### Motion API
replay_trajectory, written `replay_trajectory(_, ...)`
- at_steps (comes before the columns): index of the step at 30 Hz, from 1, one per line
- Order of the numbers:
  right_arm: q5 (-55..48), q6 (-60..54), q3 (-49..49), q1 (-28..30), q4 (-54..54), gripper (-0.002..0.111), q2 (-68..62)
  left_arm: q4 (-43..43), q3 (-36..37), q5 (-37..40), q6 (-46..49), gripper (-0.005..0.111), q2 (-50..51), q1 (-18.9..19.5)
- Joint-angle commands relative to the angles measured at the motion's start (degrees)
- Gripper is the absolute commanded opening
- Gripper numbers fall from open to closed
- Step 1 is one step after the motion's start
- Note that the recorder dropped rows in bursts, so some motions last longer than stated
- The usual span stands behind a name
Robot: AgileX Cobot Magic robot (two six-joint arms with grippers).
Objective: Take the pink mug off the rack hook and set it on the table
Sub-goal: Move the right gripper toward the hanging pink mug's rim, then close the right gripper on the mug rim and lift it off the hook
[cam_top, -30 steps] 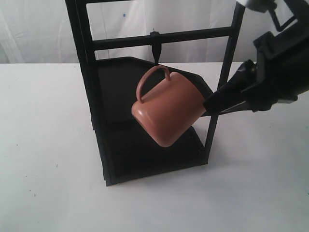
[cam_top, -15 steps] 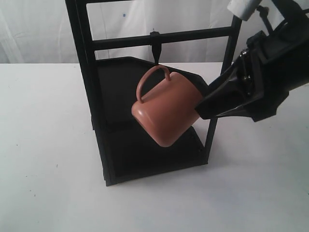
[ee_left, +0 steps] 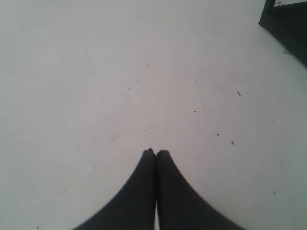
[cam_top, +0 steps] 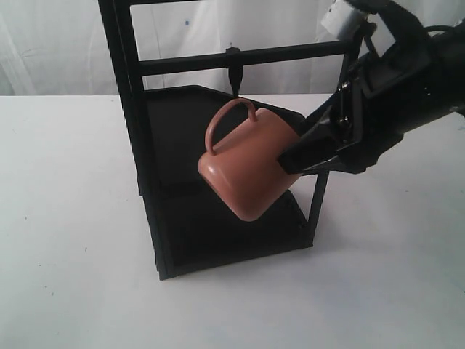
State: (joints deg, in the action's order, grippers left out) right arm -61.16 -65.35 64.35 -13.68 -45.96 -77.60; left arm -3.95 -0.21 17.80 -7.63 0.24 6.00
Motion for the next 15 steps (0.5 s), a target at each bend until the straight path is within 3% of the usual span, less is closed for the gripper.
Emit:
replay_trajectory(1,-0.6,-1.9,0.2,-0.1,-2.5,0.064,-1.3,0.5,0.2,0.9,0.1,0.0,-0.2,-0.5)
replay_trajectory(15,-6.6,-5.5,0.2,-3.7,-6.0,0.063,-2.5,0.5,0.2,0.9,0.1,0.0,-0.2,-0.5)
